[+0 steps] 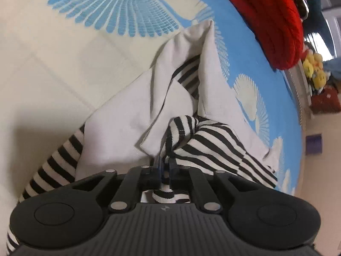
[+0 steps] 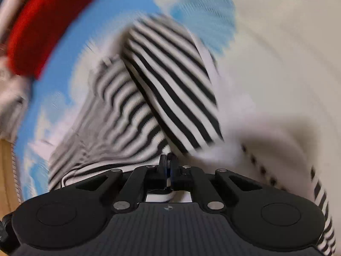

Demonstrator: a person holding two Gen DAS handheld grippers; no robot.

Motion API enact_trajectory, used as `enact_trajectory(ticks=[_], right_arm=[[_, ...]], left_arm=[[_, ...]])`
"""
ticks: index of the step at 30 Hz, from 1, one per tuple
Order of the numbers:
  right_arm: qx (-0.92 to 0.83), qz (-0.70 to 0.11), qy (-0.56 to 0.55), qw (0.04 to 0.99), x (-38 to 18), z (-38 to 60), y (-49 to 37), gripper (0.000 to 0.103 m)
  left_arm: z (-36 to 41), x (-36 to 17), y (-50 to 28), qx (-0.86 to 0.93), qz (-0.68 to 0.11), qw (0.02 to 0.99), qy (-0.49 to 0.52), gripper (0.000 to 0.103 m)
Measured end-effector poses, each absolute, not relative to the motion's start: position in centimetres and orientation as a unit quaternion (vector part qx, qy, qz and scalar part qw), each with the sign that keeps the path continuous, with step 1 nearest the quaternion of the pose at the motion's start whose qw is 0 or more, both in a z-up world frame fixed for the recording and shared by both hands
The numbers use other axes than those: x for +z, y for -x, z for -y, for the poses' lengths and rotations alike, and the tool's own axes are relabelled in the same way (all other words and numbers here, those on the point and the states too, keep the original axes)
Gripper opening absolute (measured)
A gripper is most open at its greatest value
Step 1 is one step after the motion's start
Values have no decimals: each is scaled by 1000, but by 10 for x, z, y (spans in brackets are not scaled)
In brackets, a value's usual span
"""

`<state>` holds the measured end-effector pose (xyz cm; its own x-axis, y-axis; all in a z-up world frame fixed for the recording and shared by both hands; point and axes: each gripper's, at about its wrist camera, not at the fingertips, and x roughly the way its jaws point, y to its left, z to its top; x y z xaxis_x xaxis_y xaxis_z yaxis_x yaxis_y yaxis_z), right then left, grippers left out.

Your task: Fold small clothes

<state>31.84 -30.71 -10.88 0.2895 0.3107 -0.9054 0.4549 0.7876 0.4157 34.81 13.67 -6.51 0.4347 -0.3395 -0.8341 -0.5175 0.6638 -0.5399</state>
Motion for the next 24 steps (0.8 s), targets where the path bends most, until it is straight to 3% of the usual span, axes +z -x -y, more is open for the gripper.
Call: enact_trajectory(ticks=[2, 4, 6, 9, 10, 11, 13, 15, 18, 20, 22, 24], right_arm=[[-50, -578, -328, 746, -106, 307, -321, 6], [-42, -545, -330, 769, -94, 308, -325, 10], [-33, -519, -324, 790, -83, 307, -331, 37], [-26, -503, -311, 806, -82, 304, -341, 45], [-22, -505, -310, 805, -86, 303, -345, 45], [-22, -512, -308, 801, -92, 302, -349, 44], [-32, -520, -316, 793, -101, 303, -353, 37], [-28, -514, -331, 791, -105, 304, -354, 1], [-10, -457, -373, 808, -85, 303, -346, 1], [-1, -416, -377, 827, -66, 301, -339, 1], [-18, -422, -364, 830, -63, 300, -334, 1], [-62, -481, -353, 800, -83, 302, -332, 1]], left_arm=[[-138, -55, -350, 55, -510, 761, 396, 39], [-136, -46, -351, 53, -490, 779, 388, 48], [-131, -49, -354, 48, -495, 778, 384, 48], [-118, -64, -356, 51, -514, 770, 374, 42], [-115, -66, -357, 50, -517, 771, 369, 25], [-113, -65, -358, 50, -515, 776, 361, 13], [-112, -55, -360, 48, -491, 800, 341, 8], [-110, -35, -359, 44, -437, 838, 324, 7], [-113, -7, -354, 33, -367, 881, 296, 7], [-117, -5, -354, 32, -363, 883, 297, 7], [-122, -25, -361, 30, -423, 851, 310, 8], [-125, -54, -364, 46, -499, 807, 313, 10]])
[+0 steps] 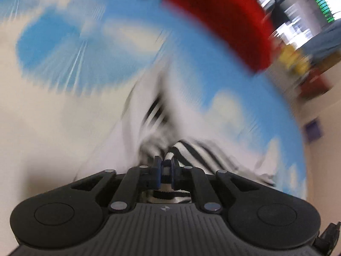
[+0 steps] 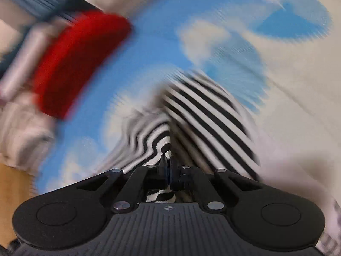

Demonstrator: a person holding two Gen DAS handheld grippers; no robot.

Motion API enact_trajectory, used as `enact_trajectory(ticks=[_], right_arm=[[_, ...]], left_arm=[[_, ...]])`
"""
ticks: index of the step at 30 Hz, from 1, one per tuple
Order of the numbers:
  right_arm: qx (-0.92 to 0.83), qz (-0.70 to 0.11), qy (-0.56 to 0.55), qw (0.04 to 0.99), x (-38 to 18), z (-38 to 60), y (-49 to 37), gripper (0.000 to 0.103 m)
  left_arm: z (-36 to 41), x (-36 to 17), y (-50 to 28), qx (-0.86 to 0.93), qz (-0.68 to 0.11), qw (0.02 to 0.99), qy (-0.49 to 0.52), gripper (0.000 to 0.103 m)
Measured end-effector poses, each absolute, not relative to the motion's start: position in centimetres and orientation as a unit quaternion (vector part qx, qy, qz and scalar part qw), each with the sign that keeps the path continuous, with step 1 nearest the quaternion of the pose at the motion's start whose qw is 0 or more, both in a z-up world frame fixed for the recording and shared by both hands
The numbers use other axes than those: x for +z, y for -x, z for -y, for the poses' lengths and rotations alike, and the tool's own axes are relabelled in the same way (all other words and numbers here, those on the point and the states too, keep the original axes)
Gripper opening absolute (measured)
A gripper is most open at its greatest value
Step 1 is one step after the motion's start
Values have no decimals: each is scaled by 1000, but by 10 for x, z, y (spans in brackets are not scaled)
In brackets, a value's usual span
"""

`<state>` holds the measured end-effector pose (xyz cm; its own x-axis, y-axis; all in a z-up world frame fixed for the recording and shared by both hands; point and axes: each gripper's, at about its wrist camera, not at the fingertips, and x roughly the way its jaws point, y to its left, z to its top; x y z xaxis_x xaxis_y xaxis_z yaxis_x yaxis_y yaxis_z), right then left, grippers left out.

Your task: Fold small clothes

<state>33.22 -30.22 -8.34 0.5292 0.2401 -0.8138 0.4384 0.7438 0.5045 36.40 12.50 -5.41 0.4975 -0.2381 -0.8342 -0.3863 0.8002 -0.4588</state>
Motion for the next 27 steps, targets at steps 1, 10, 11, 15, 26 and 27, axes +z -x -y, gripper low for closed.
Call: enact_trajectory(ticks=[1, 10, 11, 15, 26, 27], right_arm=[[-86, -517, -356, 774, -100, 305, -330, 1], [-90, -468, -292, 829, -74, 295, -330, 20], [-79, -452, -296, 838, -70, 294, -331, 20], [-9, -431, -328, 840, -68, 290, -344, 20], [-72, -512, -326, 792, -113, 305, -370, 15], [-65, -502, -318, 801, -107, 302, -371, 17]], left_arm=[[-127, -65, -363, 60, -520, 791, 317, 10], [-113, -20, -358, 60, -434, 864, 246, 44], [-111, -18, -360, 49, -425, 871, 243, 44], [-89, -15, -367, -19, -428, 873, 234, 42], [-103, -32, -380, 38, -466, 856, 219, 20], [-106, -27, -380, 27, -454, 862, 225, 20]])
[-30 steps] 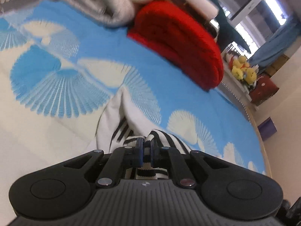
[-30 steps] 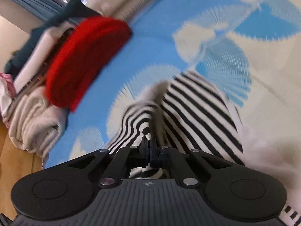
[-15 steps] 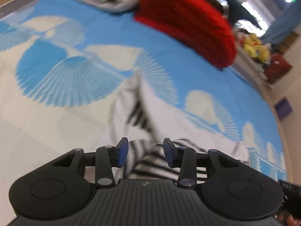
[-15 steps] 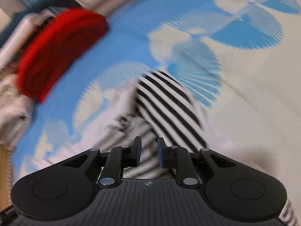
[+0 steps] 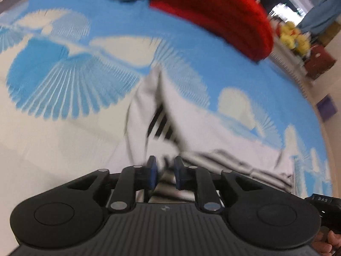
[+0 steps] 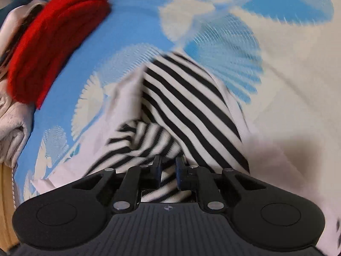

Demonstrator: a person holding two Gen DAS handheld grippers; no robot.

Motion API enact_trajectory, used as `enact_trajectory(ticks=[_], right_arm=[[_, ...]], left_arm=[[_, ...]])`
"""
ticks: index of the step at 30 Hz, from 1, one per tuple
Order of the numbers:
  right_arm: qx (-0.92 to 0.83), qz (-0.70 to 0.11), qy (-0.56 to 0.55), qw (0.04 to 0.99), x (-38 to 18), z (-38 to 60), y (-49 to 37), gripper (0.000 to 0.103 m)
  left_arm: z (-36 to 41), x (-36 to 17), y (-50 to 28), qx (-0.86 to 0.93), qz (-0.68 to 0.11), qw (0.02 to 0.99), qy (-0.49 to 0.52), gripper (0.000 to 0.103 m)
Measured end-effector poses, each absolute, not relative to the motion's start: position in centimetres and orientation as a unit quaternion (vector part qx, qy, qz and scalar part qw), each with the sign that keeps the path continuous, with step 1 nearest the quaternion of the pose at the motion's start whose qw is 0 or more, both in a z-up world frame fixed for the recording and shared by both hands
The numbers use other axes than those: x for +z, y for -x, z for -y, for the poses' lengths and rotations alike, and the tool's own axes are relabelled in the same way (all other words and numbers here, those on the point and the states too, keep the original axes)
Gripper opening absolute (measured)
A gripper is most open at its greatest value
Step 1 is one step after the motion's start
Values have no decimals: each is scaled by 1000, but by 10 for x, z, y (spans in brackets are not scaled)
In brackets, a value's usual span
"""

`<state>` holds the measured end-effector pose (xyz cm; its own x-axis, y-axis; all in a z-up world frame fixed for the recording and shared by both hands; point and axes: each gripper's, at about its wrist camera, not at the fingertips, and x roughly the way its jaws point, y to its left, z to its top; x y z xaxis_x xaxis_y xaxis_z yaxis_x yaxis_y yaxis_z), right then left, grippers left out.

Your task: Fold small clothes

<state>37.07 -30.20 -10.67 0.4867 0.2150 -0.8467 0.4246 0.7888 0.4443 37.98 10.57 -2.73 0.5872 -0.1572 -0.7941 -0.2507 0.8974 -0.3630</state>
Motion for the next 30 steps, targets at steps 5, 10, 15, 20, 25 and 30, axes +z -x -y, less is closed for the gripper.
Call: enact_trajectory(ticks=[5, 10, 15, 20, 25, 30], right_arm=[[-11, -462, -300, 834, -82, 290, -373, 17], [-52, -524, -232, 818, -104, 289, -385, 17], [-43, -497, -241, 833, -96, 295, -386, 20], [13, -517, -252, 818, -91, 283, -381, 20], [-5, -597, -211, 774, -110, 281, -371, 19], [-17, -559, -196, 806, -67, 293, -341, 21]], left_arm=[[-108, -32, -389, -28, -459, 856, 235, 23], [-100, -54, -397, -34, -522, 839, 149, 28], [-97, -33, -396, -78, -500, 849, 153, 28], [-90, -39, -384, -108, -541, 826, 117, 30], [-91, -47, -361, -87, -570, 816, 52, 30], [-92, -2, -325, -74, -516, 853, 32, 30]])
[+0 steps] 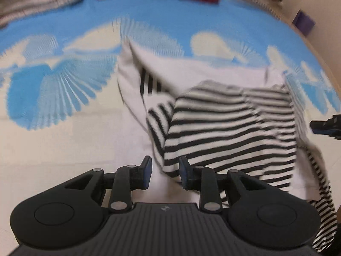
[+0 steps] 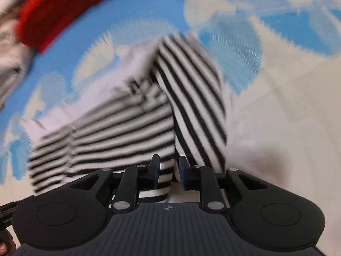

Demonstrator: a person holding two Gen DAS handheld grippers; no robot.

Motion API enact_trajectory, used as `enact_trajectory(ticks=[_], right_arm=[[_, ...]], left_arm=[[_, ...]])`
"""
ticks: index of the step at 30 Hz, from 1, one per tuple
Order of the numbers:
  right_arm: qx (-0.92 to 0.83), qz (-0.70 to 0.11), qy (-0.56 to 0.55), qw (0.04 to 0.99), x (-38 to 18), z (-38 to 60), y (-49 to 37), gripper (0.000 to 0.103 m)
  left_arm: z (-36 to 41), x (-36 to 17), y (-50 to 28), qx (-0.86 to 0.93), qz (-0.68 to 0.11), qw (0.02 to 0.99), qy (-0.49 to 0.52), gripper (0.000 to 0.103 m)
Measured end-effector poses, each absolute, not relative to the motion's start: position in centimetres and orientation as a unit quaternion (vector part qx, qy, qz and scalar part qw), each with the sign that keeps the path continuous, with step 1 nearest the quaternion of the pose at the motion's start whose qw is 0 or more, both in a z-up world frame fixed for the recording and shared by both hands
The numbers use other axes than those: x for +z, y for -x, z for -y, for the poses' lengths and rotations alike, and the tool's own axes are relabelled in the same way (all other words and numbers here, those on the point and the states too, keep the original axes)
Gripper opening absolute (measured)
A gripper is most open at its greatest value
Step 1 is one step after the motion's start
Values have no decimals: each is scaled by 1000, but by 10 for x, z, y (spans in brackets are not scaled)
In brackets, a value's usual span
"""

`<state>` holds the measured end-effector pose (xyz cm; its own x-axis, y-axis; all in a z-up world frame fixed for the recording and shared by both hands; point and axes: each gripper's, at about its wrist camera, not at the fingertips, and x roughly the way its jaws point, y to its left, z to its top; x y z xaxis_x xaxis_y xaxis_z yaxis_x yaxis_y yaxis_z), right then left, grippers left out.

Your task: Fold small clothes

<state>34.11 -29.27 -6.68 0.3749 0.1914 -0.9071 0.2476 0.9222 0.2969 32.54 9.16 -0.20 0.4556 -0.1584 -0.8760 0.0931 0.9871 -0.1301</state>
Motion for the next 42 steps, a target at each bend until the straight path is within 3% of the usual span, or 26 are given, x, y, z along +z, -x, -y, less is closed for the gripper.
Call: enact_trajectory(ticks=[4, 7, 11, 14, 20, 22, 30, 31, 33, 35, 36, 39, 42], right_arm=[[-26, -472, -207, 857, -2, 303, -290, 21], [-11, -457, -226, 860, 23, 315, -249, 22], [-3, -437, -207, 876, 41, 329, -176, 37], [-18, -450, -207, 869, 25, 338, -129, 43], [-73, -515, -231, 822, -39, 353, -76, 45], [-78, -521, -279, 803, -52, 360, -73, 45], [-78, -553, -261, 787, -78, 349, -80, 44], [-81, -552, -253, 790, -79, 347, -80, 44], [-91, -552, -242, 793, -79, 346, -78, 44], [-101, -550, -242, 793, -79, 348, -76, 44], [-106, -548, -241, 794, -78, 349, -76, 44], [-114, -541, -235, 799, -74, 350, -75, 44], [-112, -536, -214, 809, -68, 347, -74, 44]], left_arm=[[-91, 43, -275, -75, -472, 877, 56, 35], [-85, 66, -237, -71, -459, 884, 48, 42], [-85, 67, -174, -60, -455, 887, 56, 71], [-89, 39, -131, -38, -478, 873, 84, 85], [-103, -30, -95, 28, -531, 829, 173, 83], [-102, -36, -96, 16, -530, 826, 192, 83], [-115, -53, -89, 74, -560, 807, 174, 79], [-116, -53, -88, 73, -559, 807, 176, 74], [-116, -51, -85, 57, -558, 809, 176, 54], [-112, -50, -83, 36, -557, 811, 176, 21], [-110, -48, -82, 29, -553, 815, 173, 18], [-102, -43, -79, 34, -541, 825, 159, 17], [-104, -43, -77, 56, -535, 823, 182, 32]])
